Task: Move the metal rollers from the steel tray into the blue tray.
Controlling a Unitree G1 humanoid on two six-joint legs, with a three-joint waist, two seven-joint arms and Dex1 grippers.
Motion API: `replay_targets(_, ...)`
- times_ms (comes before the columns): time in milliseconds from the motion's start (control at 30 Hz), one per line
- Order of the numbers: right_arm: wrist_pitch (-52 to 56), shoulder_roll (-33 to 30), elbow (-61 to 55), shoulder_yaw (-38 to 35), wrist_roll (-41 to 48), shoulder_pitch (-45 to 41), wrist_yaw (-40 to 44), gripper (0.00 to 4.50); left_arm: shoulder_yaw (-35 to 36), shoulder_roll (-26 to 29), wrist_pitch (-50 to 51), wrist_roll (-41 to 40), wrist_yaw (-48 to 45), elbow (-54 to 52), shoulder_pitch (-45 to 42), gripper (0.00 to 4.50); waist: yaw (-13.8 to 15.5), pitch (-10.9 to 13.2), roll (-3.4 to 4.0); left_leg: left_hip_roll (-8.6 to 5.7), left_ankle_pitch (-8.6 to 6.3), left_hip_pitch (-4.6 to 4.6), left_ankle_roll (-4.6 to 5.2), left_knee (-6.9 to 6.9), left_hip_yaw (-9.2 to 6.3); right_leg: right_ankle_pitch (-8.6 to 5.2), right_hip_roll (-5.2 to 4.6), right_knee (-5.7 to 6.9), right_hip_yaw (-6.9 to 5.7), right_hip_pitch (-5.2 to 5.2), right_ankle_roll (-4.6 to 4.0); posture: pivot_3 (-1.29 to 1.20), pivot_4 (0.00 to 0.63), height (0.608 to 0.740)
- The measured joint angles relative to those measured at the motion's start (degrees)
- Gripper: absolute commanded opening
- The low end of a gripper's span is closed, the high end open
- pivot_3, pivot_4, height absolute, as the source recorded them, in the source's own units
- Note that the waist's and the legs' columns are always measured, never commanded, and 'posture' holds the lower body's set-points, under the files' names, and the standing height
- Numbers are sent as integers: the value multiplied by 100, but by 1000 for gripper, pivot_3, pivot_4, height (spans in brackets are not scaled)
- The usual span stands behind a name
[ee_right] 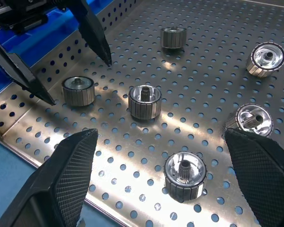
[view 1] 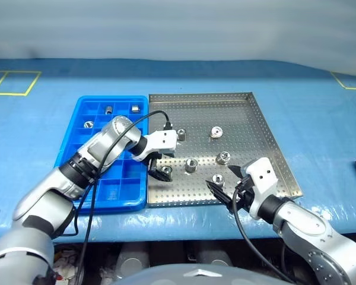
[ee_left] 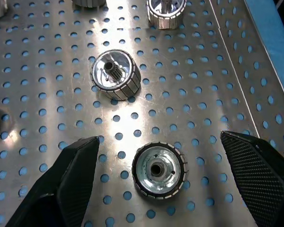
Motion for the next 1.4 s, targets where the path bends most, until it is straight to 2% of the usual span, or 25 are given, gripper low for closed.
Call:
replay_targets(400, -163, 212, 0, 54, -212, 79, -33, 4500, -455, -263, -1026, 1007, -739, 800, -320, 4459, -75, -1, 1, 1, 0, 2, 1, 2, 0, 0, 1, 2, 1, 1, 0, -26, 150, 740)
replay_targets(500, -189, 252, 0, 103, -284, 73, -33, 4500, -467, -389, -1183, 1209, -859, 981, -392, 3904, -80, -1, 1, 1, 0, 2, 1, 4, 0, 0, 1, 4, 2, 2, 0, -37, 150, 740)
replay_targets(667, -218, 323, 0, 107, -328, 114, -40, 4500, -464, -487, -1369, 1398, -988, 1132, -440, 2302, -93, -2, 2, 1, 0, 2, 1, 6, 0, 0, 1, 6, 4, 2, 1, -41, 150, 740)
replay_targets(700, -244, 327, 0, 107, -342, 128, -41, 4500, -463, -487, -1396, 1436, -1023, 1134, -440, 1866, -102, -2, 2, 1, 0, 2, 1, 7, 0, 0, 1, 7, 4, 2, 1, -41, 150, 740)
replay_targets(900, -264, 356, 0, 109, -434, 125, -48, 4500, -385, -483, -1350, 1458, -1074, 1111, -404, 1787, -133, -2, 2, 1, 0, 3, 1, 8, 0, 0, 2, 10, 4, 2, 1, -29, 150, 740)
replay_targets(1067, -263, 369, 0, 148, -452, 75, -31, 4500, 402, -490, -703, 1084, -734, 874, -182, 1787, -136, -1, 1, 4, 0, 0, 1, 8, -2, 14, 2, 10, 2, -2, 25, -12, 150, 740)
replay_targets(1267, -252, 391, 8, 286, -446, -103, 4, 4500, 2070, -357, 520, 427, 364, -182, 445, 1787, -141, 0, 3, 7, 0, 3, 1, 2, -4, 15, 3, 12, 3, -2, 26, 64, 150, 740)
replay_targets(1400, -243, 387, 124, 514, -447, -562, 79, 4500, 3321, -577, 1327, -14, 1525, -1254, 1238, 1787, -63, 0, 2, 6, 0, 4, 0, 7, -9, 17, 1, 15, -3, 1, 28, 121, 150, 740)
